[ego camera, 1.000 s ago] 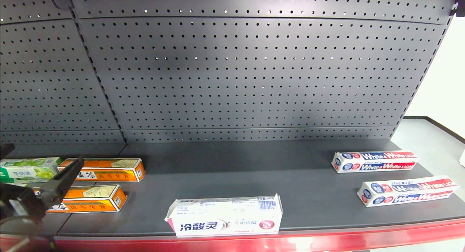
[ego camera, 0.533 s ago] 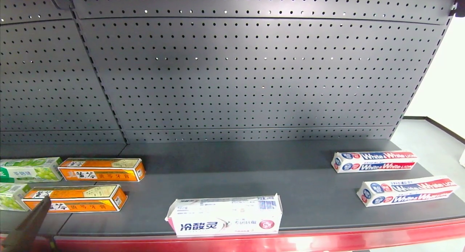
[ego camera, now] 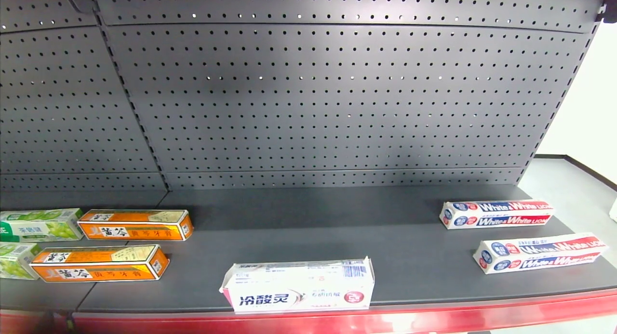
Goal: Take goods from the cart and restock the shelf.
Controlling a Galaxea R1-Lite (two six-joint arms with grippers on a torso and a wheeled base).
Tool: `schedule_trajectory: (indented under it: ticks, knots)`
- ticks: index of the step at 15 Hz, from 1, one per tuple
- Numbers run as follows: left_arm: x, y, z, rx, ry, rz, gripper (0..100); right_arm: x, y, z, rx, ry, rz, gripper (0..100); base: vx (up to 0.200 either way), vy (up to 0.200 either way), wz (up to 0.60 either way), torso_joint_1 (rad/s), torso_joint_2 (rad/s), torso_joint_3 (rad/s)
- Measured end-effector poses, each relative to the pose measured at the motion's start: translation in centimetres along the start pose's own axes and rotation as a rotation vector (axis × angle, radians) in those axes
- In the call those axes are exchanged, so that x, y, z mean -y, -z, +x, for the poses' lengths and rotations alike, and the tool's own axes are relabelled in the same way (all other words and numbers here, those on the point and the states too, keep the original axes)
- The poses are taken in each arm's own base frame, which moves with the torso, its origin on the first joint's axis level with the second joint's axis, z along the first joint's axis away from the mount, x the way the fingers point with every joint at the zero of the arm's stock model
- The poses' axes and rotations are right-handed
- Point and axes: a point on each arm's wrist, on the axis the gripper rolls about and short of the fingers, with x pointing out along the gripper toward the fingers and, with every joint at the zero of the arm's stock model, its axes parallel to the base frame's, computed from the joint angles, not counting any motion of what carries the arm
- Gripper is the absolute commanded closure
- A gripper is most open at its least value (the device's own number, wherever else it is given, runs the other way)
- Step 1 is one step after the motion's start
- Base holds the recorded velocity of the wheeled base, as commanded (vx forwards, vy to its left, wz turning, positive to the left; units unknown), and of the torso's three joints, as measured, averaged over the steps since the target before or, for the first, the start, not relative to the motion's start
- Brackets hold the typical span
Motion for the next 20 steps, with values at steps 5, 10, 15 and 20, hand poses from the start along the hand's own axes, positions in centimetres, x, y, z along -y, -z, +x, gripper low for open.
schedule_trajectory:
  ticks: [5, 10, 15, 20]
  knots:
    - [-0.1, 0.6, -0.8, 0.008, 0.009, -0.004, 0, 0.0, 0.0, 0.0, 0.0, 0.0, 0.0, 100, 0.0, 0.0, 0.0, 0.0, 0.0, 0.0]
    - [0.0, 2.5, -2.0, -0.082, 0.014, -0.041, 0, 0.0, 0.0, 0.0, 0.0, 0.0, 0.0, 100, 0.0, 0.0, 0.0, 0.0, 0.0, 0.0]
    - [-0.1, 2.3, -2.6, -0.013, 0.057, -0.093, 0, 0.0, 0.0, 0.0, 0.0, 0.0, 0.001, 100, 0.0, 0.0, 0.0, 0.0, 0.0, 0.0]
    - [0.0, 3.3, -3.3, -0.021, 0.089, -0.076, 0, -0.1, 0.0, 0.0, -0.002, -0.03, -0.065, 100, 0.0, 0.0, 0.0, 0.0, 0.0, 0.0]
